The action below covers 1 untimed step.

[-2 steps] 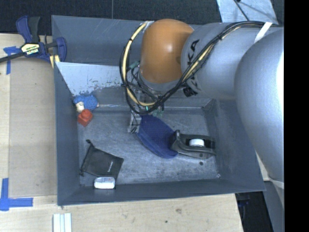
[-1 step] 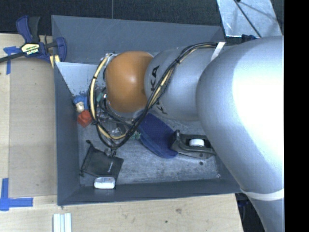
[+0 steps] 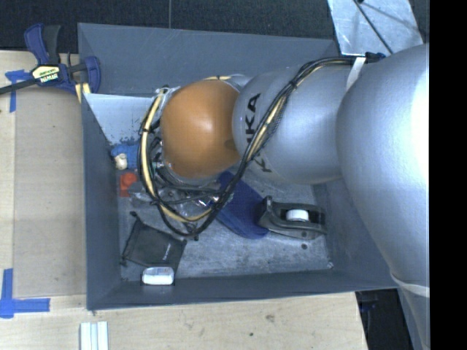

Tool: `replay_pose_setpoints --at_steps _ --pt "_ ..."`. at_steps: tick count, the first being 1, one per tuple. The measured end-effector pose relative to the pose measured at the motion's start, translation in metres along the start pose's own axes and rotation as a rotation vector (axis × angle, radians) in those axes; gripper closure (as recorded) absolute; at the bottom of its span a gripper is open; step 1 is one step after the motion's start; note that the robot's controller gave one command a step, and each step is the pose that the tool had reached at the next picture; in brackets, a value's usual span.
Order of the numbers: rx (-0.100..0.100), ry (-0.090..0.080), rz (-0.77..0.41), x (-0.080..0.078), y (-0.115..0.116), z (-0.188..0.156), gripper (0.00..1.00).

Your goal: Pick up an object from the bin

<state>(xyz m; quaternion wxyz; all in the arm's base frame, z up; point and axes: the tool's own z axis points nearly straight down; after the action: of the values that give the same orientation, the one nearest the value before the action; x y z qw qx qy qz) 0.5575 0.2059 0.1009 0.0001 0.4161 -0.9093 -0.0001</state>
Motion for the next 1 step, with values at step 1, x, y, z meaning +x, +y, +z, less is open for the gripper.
replay_pose_setpoints --at_steps 1 --pt "-0.002 0.001 -0.302 -0.0078 0.0466 0.0007 0.0"
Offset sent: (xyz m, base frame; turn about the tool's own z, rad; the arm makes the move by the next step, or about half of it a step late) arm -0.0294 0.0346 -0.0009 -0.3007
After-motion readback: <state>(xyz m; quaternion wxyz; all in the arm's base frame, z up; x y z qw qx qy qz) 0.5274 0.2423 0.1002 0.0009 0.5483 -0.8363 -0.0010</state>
